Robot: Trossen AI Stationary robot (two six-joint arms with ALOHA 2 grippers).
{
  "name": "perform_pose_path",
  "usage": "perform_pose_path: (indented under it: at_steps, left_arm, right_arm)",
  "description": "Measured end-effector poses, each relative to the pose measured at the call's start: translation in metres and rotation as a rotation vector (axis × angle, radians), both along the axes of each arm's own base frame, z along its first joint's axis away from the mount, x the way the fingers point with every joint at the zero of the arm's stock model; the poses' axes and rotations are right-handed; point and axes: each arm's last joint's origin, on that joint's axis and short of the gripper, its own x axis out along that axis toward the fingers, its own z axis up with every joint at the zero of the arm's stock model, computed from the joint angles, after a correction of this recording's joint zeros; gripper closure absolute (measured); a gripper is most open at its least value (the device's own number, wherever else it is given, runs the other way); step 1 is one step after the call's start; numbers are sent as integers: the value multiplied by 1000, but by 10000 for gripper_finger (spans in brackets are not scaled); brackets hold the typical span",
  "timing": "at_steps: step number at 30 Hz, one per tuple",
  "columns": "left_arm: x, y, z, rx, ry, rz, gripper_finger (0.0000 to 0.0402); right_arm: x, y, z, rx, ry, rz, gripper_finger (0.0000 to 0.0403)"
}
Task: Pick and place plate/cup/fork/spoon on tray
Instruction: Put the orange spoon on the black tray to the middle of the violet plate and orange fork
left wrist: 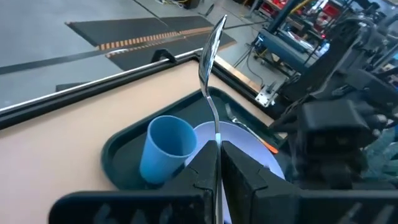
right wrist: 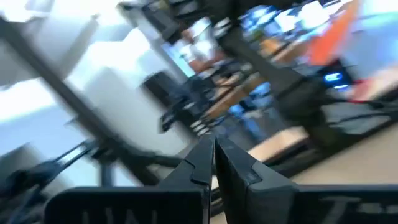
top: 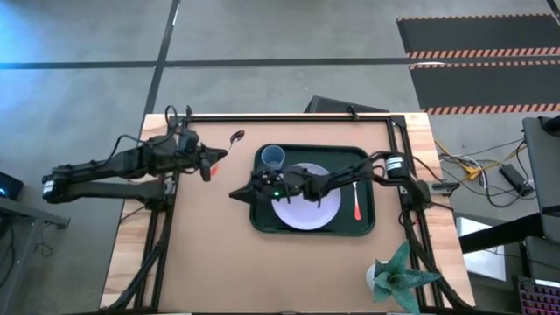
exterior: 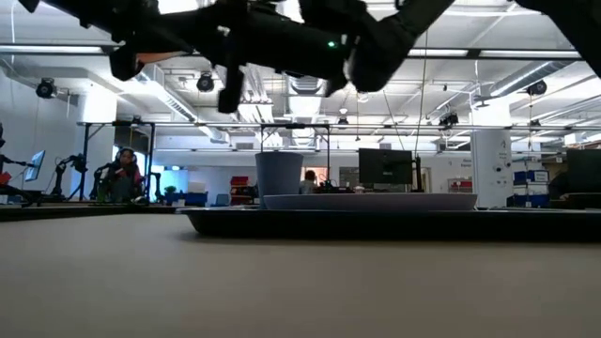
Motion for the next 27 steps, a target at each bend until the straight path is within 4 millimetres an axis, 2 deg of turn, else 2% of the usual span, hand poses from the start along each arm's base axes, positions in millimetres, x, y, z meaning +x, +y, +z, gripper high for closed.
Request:
perform_pose_path:
  at_steps: [2, 5, 9, 13, 21, 27]
  left_arm:
    - [3, 0, 1, 1, -18, -10, 401]
    - [5, 0, 3, -2, -35, -33, 401]
    - [3, -1, 5, 3, -58, -44, 401]
    - [-2, -2, 10, 22, -80, -47, 401]
    - [-5, -2, 11, 33, -94, -48, 401]
    - [-5, -2, 11, 33, -94, -48, 401]
  right_arm:
    - [9, -3, 4, -23, -31, 57, 394]
    - [21, -10, 9, -29, -51, 50, 394]
    - [30, -23, 3, -18, 39, 67, 385]
    - [30, -29, 0, -20, 70, 67, 357]
    - [27, -41, 11, -89, 39, 25, 290]
    - [27, -52, 8, -126, 83, -47, 266]
